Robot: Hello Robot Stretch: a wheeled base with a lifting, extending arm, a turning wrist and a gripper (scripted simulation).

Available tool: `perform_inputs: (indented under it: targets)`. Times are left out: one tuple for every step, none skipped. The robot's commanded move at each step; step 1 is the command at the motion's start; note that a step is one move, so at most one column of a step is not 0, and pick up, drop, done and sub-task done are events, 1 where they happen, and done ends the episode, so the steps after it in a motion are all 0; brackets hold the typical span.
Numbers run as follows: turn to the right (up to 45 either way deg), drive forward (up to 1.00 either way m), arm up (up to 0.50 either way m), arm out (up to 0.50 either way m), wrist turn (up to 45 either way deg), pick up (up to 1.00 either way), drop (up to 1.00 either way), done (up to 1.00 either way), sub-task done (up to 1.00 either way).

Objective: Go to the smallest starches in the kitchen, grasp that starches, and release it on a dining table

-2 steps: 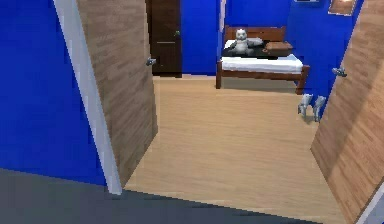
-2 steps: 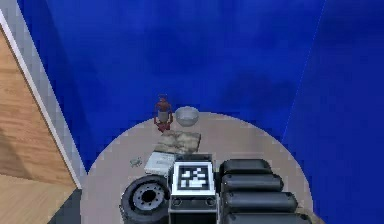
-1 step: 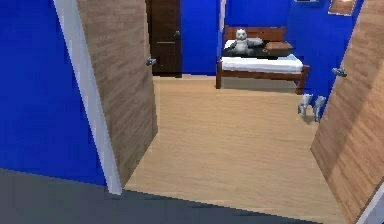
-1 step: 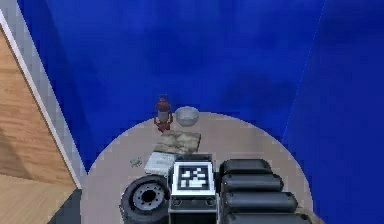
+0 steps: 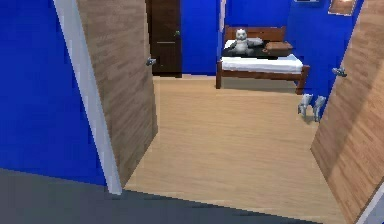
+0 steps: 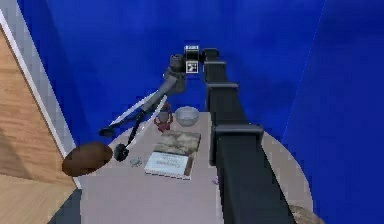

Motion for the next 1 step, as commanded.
perform_inputs:
  targets:
    - [0.0,0.0,0.0,0.0,45.0,0.0,0.0,0.0,0.0]
